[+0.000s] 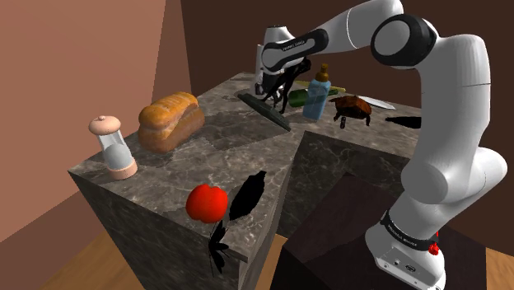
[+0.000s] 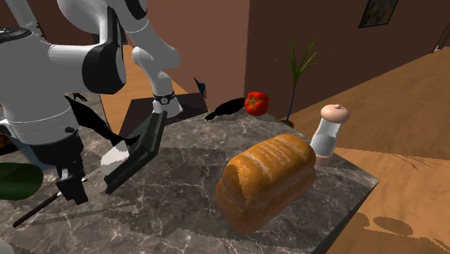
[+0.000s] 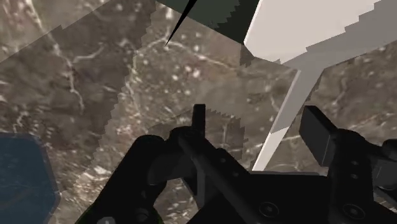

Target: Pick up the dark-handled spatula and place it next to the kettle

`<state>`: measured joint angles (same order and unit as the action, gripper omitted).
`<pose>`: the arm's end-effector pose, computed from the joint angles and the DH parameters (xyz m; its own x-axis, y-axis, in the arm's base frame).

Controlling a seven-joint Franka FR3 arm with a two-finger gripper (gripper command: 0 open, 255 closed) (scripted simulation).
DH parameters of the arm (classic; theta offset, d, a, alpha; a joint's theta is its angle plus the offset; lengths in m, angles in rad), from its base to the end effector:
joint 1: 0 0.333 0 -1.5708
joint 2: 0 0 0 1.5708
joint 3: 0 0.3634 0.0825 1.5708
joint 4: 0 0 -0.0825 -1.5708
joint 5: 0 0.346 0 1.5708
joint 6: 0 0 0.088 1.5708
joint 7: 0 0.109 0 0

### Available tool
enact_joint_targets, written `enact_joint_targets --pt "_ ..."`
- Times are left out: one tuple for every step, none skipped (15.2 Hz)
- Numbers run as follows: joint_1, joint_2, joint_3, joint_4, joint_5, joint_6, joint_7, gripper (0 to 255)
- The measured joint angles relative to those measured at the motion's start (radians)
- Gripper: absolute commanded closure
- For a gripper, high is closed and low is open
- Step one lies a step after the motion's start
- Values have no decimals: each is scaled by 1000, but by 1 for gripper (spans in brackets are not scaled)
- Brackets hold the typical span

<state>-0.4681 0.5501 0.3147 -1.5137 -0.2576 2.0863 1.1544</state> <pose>0.6749 -0.1623 0.4152 0.3286 -0.9409 0.0821 -0.9434 -0.3311 -0.0185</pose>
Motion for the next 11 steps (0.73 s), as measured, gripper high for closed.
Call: enact_joint_targets --pt "-1 -4 0 -6 -1 5 1 0" --pt "0 -5 0 -7 -1 5 4 0" --pt "1 -5 0 -6 -1 4 5 0" --pt "2 4 0 2 0 -5 2 0" --pt "2 3 2 8 4 -21 -1 0" --pt "2 -4 4 20 8 -43 -5 0" --pt "3 -7 7 40 12 -67 -9 0" --pt "1 -27 10 31 17 -79 -10 0" --pt "3 -26 11 49 19 -96 -14 0" --pt "3 -31 12 52 20 -105 -15 0" --pt "3 -32 12 54 21 -108 -15 0"
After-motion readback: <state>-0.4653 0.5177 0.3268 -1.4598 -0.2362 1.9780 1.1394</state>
